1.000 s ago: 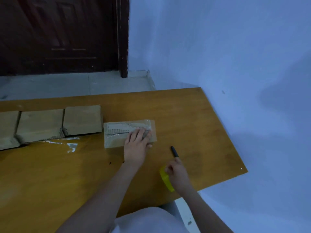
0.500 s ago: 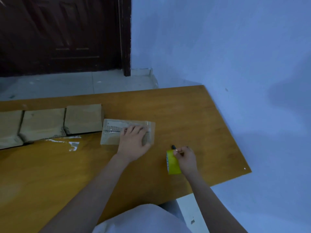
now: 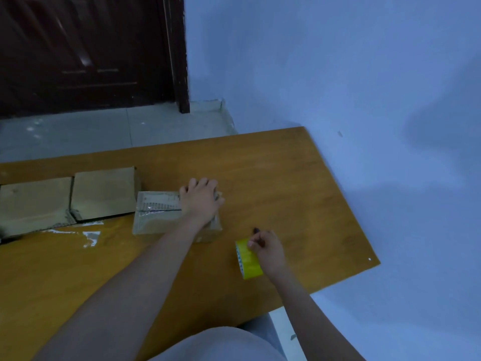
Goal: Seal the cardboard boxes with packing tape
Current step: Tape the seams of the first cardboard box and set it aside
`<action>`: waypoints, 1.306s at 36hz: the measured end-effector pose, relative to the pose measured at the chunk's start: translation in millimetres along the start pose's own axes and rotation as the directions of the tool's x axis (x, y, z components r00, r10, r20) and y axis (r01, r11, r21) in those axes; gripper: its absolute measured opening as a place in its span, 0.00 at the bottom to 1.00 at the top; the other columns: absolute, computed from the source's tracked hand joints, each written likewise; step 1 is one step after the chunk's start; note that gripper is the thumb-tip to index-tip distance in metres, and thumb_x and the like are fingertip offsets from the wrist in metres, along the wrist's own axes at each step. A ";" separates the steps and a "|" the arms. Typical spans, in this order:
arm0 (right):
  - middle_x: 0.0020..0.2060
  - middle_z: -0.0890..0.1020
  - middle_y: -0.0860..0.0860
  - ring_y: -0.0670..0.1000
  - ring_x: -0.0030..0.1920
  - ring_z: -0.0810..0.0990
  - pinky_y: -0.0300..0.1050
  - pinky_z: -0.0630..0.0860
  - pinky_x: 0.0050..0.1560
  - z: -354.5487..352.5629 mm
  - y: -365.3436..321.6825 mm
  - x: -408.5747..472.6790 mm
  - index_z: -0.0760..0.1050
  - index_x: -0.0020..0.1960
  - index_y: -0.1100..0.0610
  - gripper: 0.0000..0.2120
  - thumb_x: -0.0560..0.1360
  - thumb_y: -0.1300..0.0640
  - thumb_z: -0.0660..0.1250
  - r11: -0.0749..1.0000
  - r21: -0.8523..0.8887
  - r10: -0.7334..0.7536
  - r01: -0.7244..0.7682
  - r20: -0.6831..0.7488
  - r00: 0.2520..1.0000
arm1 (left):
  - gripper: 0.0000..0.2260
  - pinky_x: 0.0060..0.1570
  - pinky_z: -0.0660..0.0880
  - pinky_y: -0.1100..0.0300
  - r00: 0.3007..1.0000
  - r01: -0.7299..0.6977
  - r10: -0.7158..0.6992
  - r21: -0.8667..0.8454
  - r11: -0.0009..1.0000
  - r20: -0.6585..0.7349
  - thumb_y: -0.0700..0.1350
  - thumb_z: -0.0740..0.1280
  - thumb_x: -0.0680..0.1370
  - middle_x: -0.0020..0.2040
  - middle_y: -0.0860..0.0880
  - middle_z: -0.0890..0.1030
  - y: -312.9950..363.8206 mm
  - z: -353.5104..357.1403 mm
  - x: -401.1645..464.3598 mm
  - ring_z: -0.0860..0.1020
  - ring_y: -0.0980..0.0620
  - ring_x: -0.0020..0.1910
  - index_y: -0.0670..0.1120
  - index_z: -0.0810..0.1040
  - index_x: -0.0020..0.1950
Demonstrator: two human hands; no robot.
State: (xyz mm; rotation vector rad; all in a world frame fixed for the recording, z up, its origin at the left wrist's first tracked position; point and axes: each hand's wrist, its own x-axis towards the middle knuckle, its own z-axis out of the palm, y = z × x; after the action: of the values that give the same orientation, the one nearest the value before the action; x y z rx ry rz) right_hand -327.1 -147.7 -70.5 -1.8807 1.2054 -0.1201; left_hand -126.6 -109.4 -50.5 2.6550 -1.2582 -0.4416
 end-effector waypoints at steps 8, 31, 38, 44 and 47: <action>0.39 0.70 0.44 0.49 0.44 0.72 0.36 0.62 0.40 3.6 6.1 3.3 0.74 0.40 0.54 0.07 0.73 0.63 0.68 1.000 0.016 0.012 -0.013 0.014 1.000 | 0.08 0.55 0.61 0.49 0.995 0.009 -0.012 0.038 0.999 0.098 0.54 0.59 0.80 0.54 0.51 0.68 2.8 -4.1 5.2 0.64 0.46 0.60 0.57 0.76 0.53; 0.44 0.72 0.49 0.49 0.46 0.73 0.42 0.66 0.46 -3.8 1.6 -11.6 0.70 0.36 0.48 0.12 0.75 0.61 0.67 0.999 0.043 0.015 -0.017 0.048 0.999 | 0.17 0.42 0.65 0.55 0.816 -0.472 0.383 -0.115 0.874 -0.432 0.53 0.58 0.78 0.41 0.48 0.77 -18.9 11.1 -20.1 0.68 0.52 0.44 0.46 0.83 0.43; 0.44 0.71 0.48 0.47 0.44 0.71 0.39 0.64 0.42 1.2 -3.5 -14.2 0.69 0.35 0.48 0.14 0.75 0.60 0.67 0.999 0.038 0.021 -0.023 0.054 0.998 | 0.25 0.55 0.66 0.51 0.830 -0.557 0.557 -0.038 0.829 -0.016 0.59 0.51 0.71 0.54 0.48 0.69 -37.7 2.9 -41.9 0.61 0.51 0.57 0.49 0.81 0.53; 0.45 0.72 0.50 0.48 0.45 0.71 0.36 0.64 0.39 11.4 -7.6 -19.4 0.71 0.37 0.51 0.11 0.76 0.61 0.67 0.999 0.033 0.006 -0.008 0.068 0.998 | 0.13 0.63 0.61 0.47 0.831 -0.556 0.544 0.152 0.817 0.118 0.56 0.66 0.74 0.61 0.48 0.66 -34.9 -1.7 -49.4 0.62 0.45 0.63 0.53 0.78 0.57; 0.45 0.72 0.49 0.47 0.45 0.71 0.35 0.64 0.40 14.8 -9.5 -22.3 0.71 0.37 0.51 0.11 0.76 0.61 0.67 1.000 0.014 -0.004 0.003 0.079 0.997 | 0.08 0.50 0.71 0.43 0.834 -0.527 0.552 0.269 0.806 -0.020 0.52 0.75 0.68 0.51 0.46 0.74 -27.0 8.2 -53.1 0.71 0.42 0.51 0.50 0.81 0.41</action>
State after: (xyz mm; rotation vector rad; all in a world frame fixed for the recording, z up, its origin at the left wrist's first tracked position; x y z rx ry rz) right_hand -324.9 -120.0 -65.0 -1.8584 1.1448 -0.0555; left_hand -141.6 -51.4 -55.5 2.2906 -2.0596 -0.0594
